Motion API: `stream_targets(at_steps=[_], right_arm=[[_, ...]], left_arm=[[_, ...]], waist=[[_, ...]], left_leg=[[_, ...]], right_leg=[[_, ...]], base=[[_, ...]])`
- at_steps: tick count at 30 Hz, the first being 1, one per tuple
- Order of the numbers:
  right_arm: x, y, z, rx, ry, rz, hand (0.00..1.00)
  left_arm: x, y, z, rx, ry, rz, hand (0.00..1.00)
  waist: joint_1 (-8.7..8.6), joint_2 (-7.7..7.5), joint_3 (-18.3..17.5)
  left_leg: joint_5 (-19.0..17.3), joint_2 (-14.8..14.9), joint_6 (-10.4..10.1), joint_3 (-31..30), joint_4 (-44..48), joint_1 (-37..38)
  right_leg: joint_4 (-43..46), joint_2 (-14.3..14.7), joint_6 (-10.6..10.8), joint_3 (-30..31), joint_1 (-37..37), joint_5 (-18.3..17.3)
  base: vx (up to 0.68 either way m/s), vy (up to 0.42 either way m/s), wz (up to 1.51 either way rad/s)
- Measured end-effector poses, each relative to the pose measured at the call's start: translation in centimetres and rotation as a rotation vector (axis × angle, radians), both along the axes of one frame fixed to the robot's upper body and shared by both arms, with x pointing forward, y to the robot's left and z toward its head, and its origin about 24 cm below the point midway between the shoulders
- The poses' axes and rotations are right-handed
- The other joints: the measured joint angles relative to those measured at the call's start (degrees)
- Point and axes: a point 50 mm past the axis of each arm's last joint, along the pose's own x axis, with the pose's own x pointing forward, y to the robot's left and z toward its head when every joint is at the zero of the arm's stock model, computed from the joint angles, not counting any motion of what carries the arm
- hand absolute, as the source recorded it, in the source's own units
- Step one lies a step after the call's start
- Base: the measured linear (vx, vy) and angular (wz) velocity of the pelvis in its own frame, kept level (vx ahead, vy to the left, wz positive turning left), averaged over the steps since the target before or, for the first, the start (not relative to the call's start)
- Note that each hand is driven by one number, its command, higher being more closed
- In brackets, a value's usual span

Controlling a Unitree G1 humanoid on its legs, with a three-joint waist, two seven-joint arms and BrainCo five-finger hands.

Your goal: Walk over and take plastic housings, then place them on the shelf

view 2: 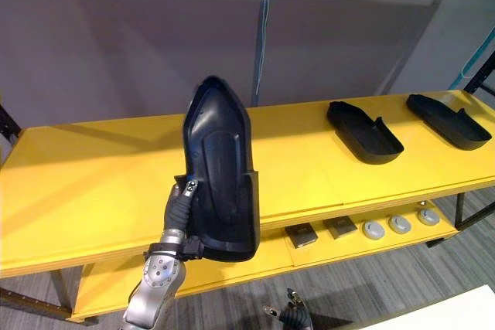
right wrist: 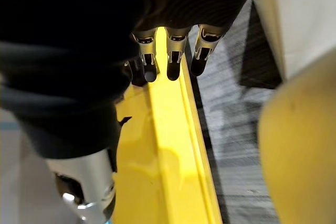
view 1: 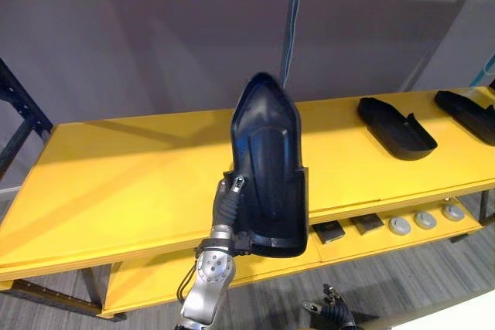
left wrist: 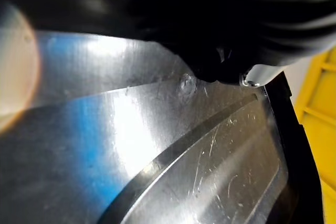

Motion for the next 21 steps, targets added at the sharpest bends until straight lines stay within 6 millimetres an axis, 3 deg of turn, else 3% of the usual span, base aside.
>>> stream_targets(at_steps=[5, 8, 14, 21], right_arm=[[-0.9, 0.9, -0.3, 0.023, 0.025, 0.006, 0.0], [-1.1, 1.0, -0.4, 0.024, 0.033, 0.014, 0.0], [-0.7, 0.8, -0.5, 0.014, 0.036, 0.04, 0.0], [0.4, 0.8, -0.8, 0.017, 0.042, 0.075, 0.0]], left_arm=[[1.9, 0.4, 1.6, 0.027, -0.065, 0.079, 1.0], [4.4, 0.5, 1.9, 0.047, -0.044, 0.143, 1.0], [7.8, 0.7, 2.5, 0.086, 0.012, 0.21, 1.0], [10.0, 2.3, -0.4, 0.169, 0.201, 0.261, 1.0]], waist=[[0.34, -0.74, -0.72], [0.23, -1.35, -1.18], [-1.37, -1.53, -1.49], [-4.61, -1.55, -1.46]], left_leg=[[0.2, -0.25, -0.27, 0.13, -2.02, 1.61], [1.05, -0.67, -0.91, 0.07, -3.35, 1.79], [3.99, -0.78, -0.93, -0.05, -7.28, 1.92], [8.08, -0.02, -1.2, 0.96, -13.25, 2.79]], right_leg=[[-3.3, -0.12, -0.01, 0.09, 2.05, 1.25], [-5.08, -0.35, 0.0, 0.2, 2.51, 2.25], [-5.97, -0.02, -0.54, 0.71, 1.13, 3.25], [-9.73, 1.1, -1.12, 1.19, 0.52, 6.86]], base=[[0.06, 0.057, -0.03], [0.0, 0.034, 0.0], [-0.06, -0.032, -0.01], [-0.07, -0.041, -0.08]])
